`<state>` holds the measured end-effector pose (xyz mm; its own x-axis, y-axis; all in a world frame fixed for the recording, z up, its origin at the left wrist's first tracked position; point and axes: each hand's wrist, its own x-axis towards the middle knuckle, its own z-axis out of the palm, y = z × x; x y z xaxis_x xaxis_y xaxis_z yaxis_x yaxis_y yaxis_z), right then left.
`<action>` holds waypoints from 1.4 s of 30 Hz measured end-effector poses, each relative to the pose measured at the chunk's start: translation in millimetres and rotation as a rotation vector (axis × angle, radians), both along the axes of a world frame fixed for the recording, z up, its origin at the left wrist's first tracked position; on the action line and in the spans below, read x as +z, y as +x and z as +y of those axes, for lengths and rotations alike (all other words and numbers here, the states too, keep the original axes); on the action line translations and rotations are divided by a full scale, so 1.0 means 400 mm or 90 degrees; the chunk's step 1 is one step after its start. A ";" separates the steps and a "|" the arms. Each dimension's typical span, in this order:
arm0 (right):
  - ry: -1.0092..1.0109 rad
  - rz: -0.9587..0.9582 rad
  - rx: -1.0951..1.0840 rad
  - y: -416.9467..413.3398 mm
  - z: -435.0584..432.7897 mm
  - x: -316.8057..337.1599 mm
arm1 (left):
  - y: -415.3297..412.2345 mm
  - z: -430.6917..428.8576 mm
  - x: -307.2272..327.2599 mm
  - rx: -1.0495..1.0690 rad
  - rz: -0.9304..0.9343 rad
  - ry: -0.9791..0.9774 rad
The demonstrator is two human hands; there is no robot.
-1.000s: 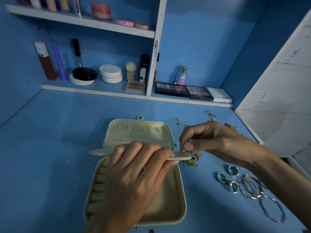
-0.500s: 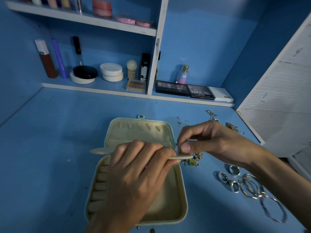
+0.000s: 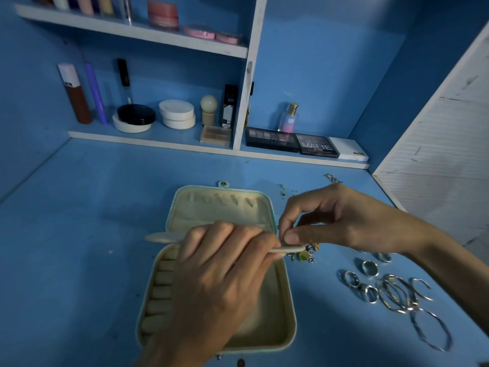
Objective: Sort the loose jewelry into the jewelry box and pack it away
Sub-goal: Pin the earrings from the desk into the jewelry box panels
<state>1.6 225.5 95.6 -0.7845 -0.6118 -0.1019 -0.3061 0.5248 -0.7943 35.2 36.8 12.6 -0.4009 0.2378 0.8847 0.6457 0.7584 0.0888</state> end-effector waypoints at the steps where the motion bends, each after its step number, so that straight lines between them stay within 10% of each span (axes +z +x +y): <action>1: 0.020 0.010 0.010 -0.002 -0.002 0.003 | 0.000 0.000 -0.001 -0.001 0.002 0.001; 42: 0.107 -0.088 0.028 -0.008 -0.034 0.034 | 0.003 -0.006 -0.002 -0.014 0.006 0.004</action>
